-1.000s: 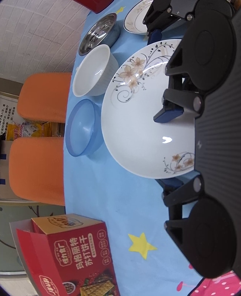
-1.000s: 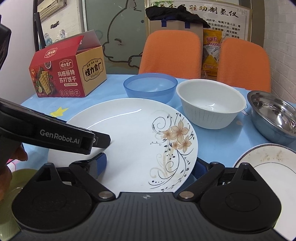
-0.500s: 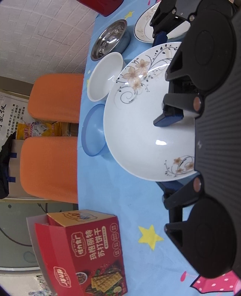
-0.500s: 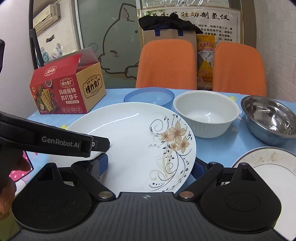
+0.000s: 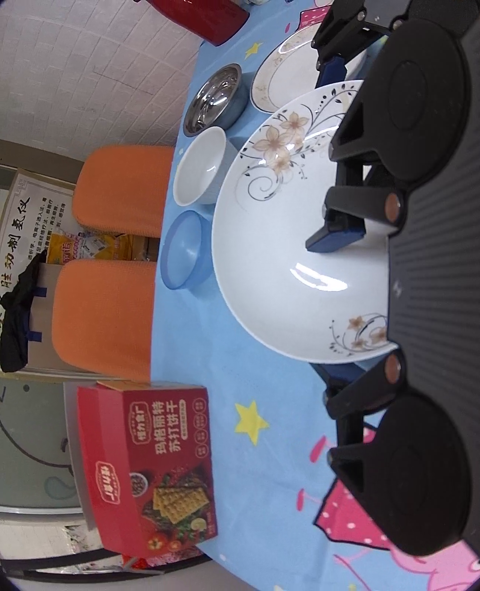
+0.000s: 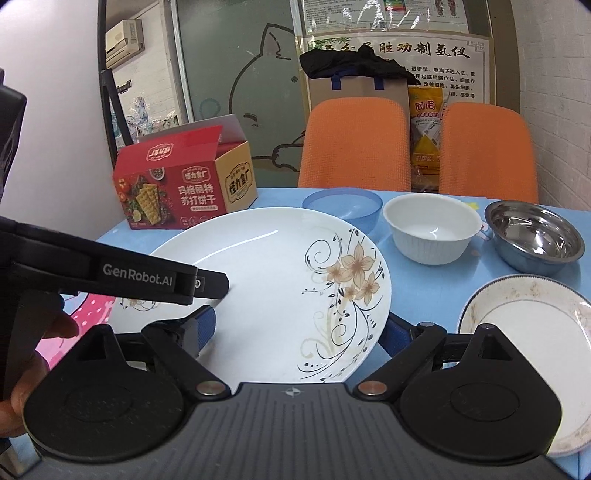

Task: Organize plates and bowls
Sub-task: 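Carry the floral plate onto the green plate and open the left tool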

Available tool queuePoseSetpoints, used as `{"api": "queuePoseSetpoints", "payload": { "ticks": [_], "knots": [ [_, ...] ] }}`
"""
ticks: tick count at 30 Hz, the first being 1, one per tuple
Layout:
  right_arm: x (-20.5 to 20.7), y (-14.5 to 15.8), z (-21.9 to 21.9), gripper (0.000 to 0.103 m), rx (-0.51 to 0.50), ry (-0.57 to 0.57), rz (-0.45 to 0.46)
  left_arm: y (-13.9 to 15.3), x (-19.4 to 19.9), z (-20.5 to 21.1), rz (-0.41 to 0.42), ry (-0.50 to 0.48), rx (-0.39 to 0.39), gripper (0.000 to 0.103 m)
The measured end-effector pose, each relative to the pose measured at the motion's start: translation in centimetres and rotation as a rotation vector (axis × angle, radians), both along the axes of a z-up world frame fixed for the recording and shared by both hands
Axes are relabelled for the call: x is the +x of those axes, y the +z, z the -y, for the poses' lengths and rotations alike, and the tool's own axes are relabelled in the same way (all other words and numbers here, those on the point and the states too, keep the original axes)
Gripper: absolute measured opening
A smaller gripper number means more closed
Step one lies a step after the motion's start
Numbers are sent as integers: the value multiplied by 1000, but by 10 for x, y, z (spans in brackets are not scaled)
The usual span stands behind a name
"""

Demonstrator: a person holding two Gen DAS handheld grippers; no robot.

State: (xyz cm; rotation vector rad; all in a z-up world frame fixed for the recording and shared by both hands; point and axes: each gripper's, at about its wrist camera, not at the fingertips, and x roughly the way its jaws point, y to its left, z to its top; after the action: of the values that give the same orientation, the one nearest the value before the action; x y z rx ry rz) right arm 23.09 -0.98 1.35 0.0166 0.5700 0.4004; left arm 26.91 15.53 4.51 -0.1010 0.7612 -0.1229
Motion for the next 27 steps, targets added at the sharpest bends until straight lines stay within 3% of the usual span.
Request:
{"api": "queuePoseSetpoints", "payload": {
  "ticks": [10, 14, 18, 22, 23, 27],
  "knots": [
    [-58, -21, -12, 103, 16, 46, -63, -27, -71, -10, -41, 61, 16, 48],
    [-66, -28, -17, 103, 7, 69, -76, -31, -80, -10, -39, 74, 38, 49],
    [-66, -30, -11, 103, 31, 75, -89, -37, -82, -15, -67, 70, 11, 51],
    [-74, -31, -22, 103, -89, 124, -71, -32, -89, -12, -13, 66, 44, 53],
    [-75, -30, -20, 103, -86, 123, -64, -26, -92, -12, 14, 65, 45, 58],
    [-79, -18, -2, 103, -33, 60, -15, -5, -99, -13, 109, 82, 56, 61]
  ]
}}
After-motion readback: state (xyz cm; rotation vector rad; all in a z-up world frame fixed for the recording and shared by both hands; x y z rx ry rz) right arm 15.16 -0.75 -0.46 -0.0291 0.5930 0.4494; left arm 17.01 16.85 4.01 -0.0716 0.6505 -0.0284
